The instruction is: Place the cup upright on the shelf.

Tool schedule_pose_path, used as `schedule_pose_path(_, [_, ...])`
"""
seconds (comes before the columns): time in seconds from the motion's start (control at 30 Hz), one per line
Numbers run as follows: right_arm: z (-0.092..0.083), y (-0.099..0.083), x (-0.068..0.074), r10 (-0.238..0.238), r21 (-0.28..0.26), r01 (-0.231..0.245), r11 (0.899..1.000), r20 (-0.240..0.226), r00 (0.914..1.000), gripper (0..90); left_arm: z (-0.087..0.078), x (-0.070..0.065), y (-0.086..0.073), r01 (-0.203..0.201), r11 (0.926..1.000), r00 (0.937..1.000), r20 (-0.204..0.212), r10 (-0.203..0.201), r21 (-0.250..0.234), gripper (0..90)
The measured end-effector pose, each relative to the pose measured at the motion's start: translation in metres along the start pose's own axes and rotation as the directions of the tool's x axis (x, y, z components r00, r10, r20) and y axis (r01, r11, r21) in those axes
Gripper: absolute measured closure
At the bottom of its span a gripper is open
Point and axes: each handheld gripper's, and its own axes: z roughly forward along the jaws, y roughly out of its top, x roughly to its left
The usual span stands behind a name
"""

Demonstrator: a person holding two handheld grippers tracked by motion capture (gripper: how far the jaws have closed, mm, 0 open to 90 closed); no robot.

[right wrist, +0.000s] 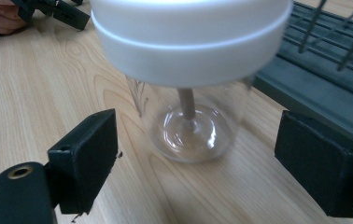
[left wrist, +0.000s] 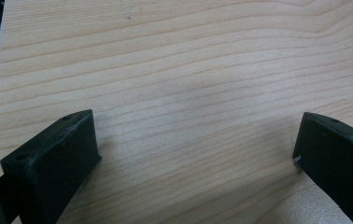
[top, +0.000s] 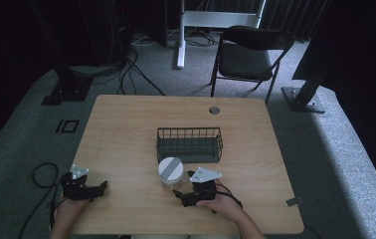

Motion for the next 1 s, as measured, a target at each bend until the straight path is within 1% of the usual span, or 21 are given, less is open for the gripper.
schedule_pose_path(0.07, [0.004, 0.000, 0.002, 0.008, -0.004, -0.008, 1.000, -0.003, 1.0000, 13.1, 0.000, 0.000, 0.000, -0.001, 1.0000, 1.0000, 0.001, 0.001, 0.000, 0.1])
schedule_pose_path(0.13, [0.008, 0.000, 0.004, 0.005, -0.008, -0.005, 1.000, -0.004, 1.0000, 13.1, 0.000, 0.000, 0.000, -0.002, 1.0000, 1.0000, 0.002, 0.002, 0.000, 0.1])
schedule_pose_path(0.27, [0.017, 0.000, 0.007, 0.018, -0.021, -0.018, 1.000, 0.006, 0.9998, 13.1, 0.000, 0.000, 0.000, -0.002, 1.0000, 1.0000, 0.002, 0.002, 0.000, 0.1])
schedule_pose_path(0.4, [0.023, 0.000, 0.008, 0.026, -0.038, -0.025, 0.999, 0.014, 0.9996, 13.1, 0.000, 0.000, 0.000, -0.003, 1.0000, 1.0000, 0.002, 0.003, 0.000, 0.1])
schedule_pose_path(0.53, [0.025, 0.002, 0.008, 0.030, -0.054, -0.029, 0.998, 0.022, 0.9993, 13.1, 0.000, 0.000, 0.000, -0.002, 1.0000, 1.0000, 0.002, 0.002, 0.000, 0.1])
schedule_pose_path(0.57, [0.026, 0.003, 0.008, 0.039, -0.069, -0.038, 0.997, 0.021, 0.9990, 13.1, 0.000, 0.000, 0.000, -0.002, 1.0000, 1.0000, 0.002, 0.002, 0.000, 0.1])
schedule_pose_path(0.67, [0.028, 0.004, 0.009, 0.036, -0.079, -0.034, 0.996, 0.023, 0.9991, 13.0, 0.000, 0.000, 0.000, -0.002, 1.0000, 1.0000, 0.002, 0.002, 0.000, 0.1])
schedule_pose_path(0.7, [0.029, 0.005, 0.009, 0.044, -0.093, -0.041, 0.995, 0.024, 0.9988, 13.1, 0.000, 0.000, 0.000, -0.002, 1.0000, 1.0000, 0.002, 0.002, 0.000, 0.1])
schedule_pose_path(0.73, [0.029, 0.005, 0.009, 0.044, -0.093, -0.041, 0.995, 0.024, 0.9988, 13.1, 0.000, 0.000, 0.000, -0.002, 1.0000, 1.0000, 0.002, 0.002, 0.000, 0.1])
schedule_pose_path(0.77, [0.030, 0.006, 0.009, 0.054, -0.106, -0.051, 0.993, 0.026, 0.9982, 13.0, 0.000, 0.000, 0.000, -0.002, 1.0000, 1.0000, 0.002, 0.002, 0.000, 0.1])
schedule_pose_path(0.8, [0.030, 0.006, 0.009, 0.054, -0.106, -0.051, 0.993, 0.026, 0.9982, 13.0, 0.000, 0.000, 0.000, -0.002, 1.0000, 1.0000, 0.002, 0.002, 0.000, 0.1])
schedule_pose_path(0.83, [0.031, 0.006, 0.009, 0.058, -0.118, -0.055, 0.992, 0.024, 0.9980, 13.0, 0.000, 0.000, 0.000, -0.002, 1.0000, 1.0000, 0.002, 0.002, 0.000, 0.1])
schedule_pose_path(1.0, [0.032, 0.006, 0.010, 0.064, -0.134, -0.059, 0.989, 0.029, 0.9975, 13.0, 0.000, 0.000, 0.000, -0.002, 1.0000, 1.0000, 0.002, 0.002, 0.000, 0.1])
